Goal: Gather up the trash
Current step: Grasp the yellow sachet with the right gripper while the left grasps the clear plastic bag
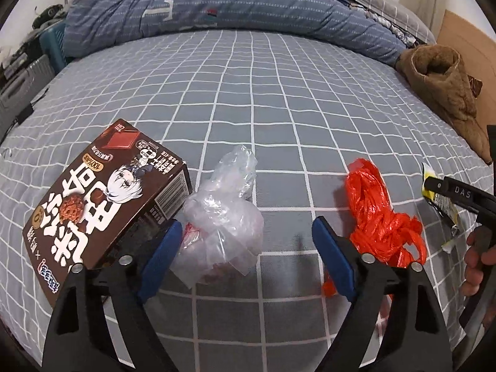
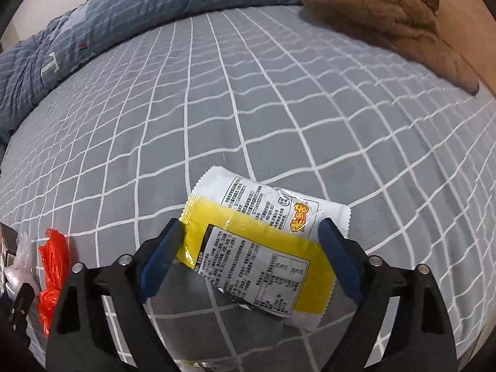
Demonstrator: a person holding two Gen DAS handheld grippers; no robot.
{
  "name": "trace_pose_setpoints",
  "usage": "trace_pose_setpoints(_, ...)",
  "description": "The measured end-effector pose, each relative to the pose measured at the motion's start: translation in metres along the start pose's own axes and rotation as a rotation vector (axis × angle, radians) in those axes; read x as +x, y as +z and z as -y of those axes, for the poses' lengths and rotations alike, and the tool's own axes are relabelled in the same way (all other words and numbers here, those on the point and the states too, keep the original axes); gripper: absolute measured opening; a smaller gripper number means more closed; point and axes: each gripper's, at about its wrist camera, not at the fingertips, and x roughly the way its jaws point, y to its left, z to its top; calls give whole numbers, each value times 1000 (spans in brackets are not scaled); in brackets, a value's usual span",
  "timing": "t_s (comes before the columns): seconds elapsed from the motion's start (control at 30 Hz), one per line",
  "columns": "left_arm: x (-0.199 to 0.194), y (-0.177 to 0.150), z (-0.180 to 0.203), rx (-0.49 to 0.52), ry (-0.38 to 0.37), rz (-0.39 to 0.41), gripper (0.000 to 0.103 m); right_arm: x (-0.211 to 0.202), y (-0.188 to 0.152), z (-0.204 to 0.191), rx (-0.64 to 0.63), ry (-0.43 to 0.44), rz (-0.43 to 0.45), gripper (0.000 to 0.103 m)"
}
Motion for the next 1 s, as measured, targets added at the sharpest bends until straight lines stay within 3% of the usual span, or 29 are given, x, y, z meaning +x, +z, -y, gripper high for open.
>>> trace_pose_setpoints(0.07,3,1,0,0,7,0,69,2,-1,-1,-2,7,-7,78)
trace_pose_setpoints(0.17,12,1,-2,-21,-3,-31,51,3,-1,-3,-19,34,-13,60)
trace_pose_setpoints(0.33,17,0,2,-15,13,-30,49,4,-2,-12,-48,57,-33,29)
trace_pose_setpoints(0.5,17,-1,2,-10,21,-21,47,7,1,-3,-19,107,-40,7)
trace_pose_setpoints(0.77,13,4,5,-3,14,-14,47,-8,6,-3,-27,107,-5,4)
trace_pose_setpoints(1.0,-11,8,4,4,-15,23,47,-49,7,-15,-86,71,93,4)
